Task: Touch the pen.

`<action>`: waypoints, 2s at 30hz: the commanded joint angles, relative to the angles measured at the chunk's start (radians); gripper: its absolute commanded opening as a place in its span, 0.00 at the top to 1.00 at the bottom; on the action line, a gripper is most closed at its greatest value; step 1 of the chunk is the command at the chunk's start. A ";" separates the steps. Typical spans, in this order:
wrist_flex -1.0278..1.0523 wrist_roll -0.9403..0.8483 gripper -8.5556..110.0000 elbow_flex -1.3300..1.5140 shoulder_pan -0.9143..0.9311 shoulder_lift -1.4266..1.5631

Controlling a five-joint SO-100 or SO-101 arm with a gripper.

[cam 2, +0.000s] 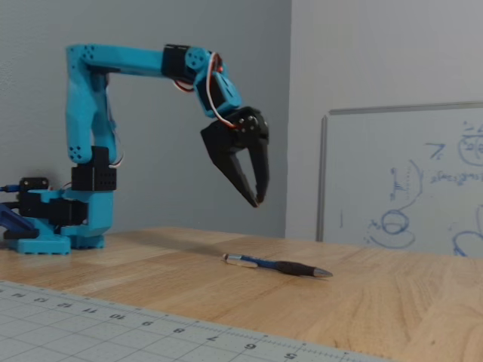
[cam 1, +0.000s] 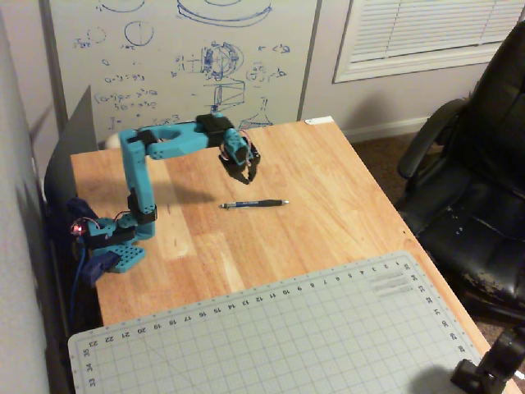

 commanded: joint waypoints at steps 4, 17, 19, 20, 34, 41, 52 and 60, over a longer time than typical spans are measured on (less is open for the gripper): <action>-0.020 -0.003 0.92 -0.198 0.000 -0.155; -0.014 -0.005 0.92 -0.290 -0.008 -0.364; -0.009 -0.005 0.92 -0.290 -0.008 -0.360; -0.009 -0.005 0.92 -0.290 -0.006 -0.362; -0.008 -0.005 0.92 -0.291 0.008 -0.350; -0.006 -0.005 0.92 -0.281 0.041 -0.324; -0.006 -0.006 0.92 -0.278 0.058 -0.324; -0.006 -0.005 0.92 -0.273 0.060 -0.322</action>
